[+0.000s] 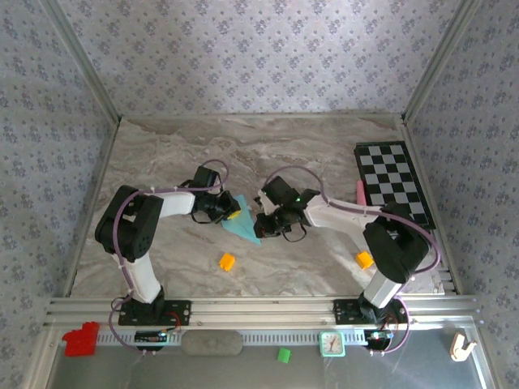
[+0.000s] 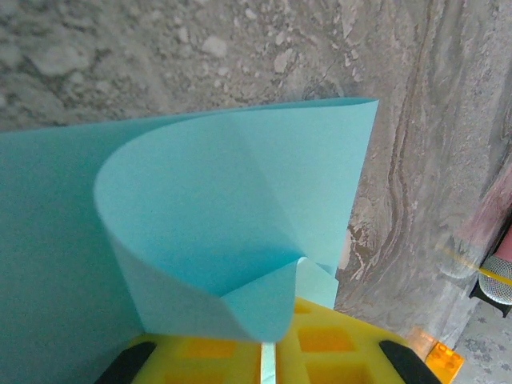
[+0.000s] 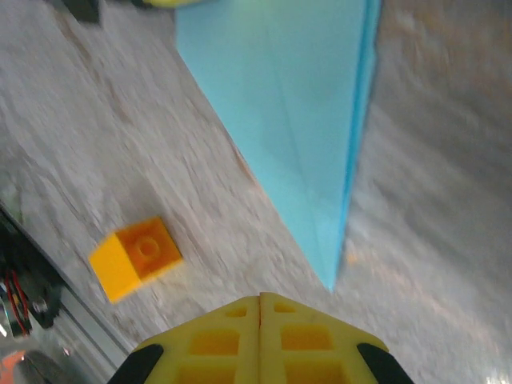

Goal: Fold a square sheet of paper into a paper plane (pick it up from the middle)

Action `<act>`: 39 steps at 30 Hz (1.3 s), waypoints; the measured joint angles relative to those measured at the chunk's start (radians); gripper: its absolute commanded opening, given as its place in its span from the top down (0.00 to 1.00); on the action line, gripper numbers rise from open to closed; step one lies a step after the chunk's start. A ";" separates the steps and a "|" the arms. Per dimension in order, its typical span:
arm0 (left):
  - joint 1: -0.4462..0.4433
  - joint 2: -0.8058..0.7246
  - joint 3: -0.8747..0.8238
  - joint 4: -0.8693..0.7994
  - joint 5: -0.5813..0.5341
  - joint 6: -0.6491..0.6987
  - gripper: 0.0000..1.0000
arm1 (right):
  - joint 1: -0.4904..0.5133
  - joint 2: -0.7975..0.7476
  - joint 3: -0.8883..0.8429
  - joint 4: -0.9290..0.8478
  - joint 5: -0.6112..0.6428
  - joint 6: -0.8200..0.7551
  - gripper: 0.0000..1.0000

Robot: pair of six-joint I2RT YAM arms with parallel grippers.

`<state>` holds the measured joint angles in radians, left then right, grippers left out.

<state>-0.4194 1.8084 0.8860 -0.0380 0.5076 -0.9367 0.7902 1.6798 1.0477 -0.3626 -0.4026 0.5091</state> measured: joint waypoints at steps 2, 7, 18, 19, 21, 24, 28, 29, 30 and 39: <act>0.000 0.000 0.000 0.000 0.000 -0.005 0.86 | 0.000 0.045 0.034 0.030 0.004 0.007 0.96; -0.003 -0.001 0.004 -0.004 -0.003 -0.016 0.86 | 0.000 0.148 0.068 0.067 0.008 0.019 0.97; -0.009 -0.010 0.012 -0.019 -0.008 -0.014 0.83 | -0.009 0.224 0.084 0.069 0.023 0.018 0.97; -0.009 -0.012 0.012 -0.021 -0.007 -0.004 0.83 | -0.010 0.224 0.083 0.072 0.021 0.018 0.97; -0.009 -0.015 0.014 -0.030 -0.006 0.027 0.83 | -0.014 0.228 0.082 0.074 0.009 0.018 0.97; -0.009 -0.015 0.019 -0.042 -0.004 0.087 0.82 | -0.026 0.235 0.082 0.078 -0.021 0.014 0.97; -0.006 -0.019 0.024 -0.047 0.001 0.169 0.82 | -0.036 0.240 0.082 0.079 -0.045 0.005 0.97; -0.005 -0.022 0.024 -0.048 0.002 0.190 0.82 | -0.037 0.241 0.082 0.079 -0.047 0.002 0.97; -0.002 -0.025 0.026 -0.048 0.002 0.210 0.82 | -0.038 0.241 0.082 0.079 -0.051 -0.001 0.97; 0.054 -0.010 0.053 -0.045 0.004 0.323 0.82 | -0.047 0.255 0.099 0.058 -0.074 -0.009 0.97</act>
<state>-0.3653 1.7981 0.9394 -0.0826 0.5117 -0.6136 0.7437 1.9350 1.1469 -0.3046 -0.4763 0.5003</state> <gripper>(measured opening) 0.178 0.041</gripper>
